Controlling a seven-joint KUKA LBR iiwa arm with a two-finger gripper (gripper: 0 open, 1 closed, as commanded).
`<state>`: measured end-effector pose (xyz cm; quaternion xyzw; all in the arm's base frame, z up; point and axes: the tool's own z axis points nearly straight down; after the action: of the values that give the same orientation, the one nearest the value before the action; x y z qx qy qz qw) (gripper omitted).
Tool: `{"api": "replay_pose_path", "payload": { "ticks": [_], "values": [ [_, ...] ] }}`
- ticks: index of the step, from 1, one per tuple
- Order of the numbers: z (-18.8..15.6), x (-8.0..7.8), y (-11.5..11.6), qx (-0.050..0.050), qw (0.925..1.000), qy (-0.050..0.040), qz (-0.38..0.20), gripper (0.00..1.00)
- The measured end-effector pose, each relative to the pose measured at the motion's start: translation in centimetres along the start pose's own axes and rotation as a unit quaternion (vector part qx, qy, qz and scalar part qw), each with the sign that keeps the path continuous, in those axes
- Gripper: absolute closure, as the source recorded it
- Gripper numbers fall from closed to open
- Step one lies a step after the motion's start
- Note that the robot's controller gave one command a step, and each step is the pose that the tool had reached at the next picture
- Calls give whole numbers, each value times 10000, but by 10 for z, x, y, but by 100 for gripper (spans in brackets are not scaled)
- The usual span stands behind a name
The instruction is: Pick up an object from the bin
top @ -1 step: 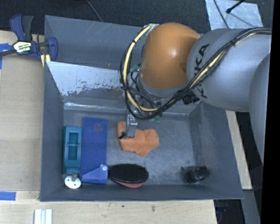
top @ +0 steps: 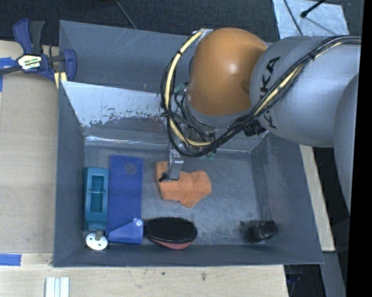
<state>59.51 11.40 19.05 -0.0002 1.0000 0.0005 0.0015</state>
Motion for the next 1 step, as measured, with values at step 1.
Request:
{"api": "replay_pose_path", "payload": {
  "ticks": [1],
  "values": [
    [26, 19, -6, -4, 9991, -42, -411, 0]
  ]
}}
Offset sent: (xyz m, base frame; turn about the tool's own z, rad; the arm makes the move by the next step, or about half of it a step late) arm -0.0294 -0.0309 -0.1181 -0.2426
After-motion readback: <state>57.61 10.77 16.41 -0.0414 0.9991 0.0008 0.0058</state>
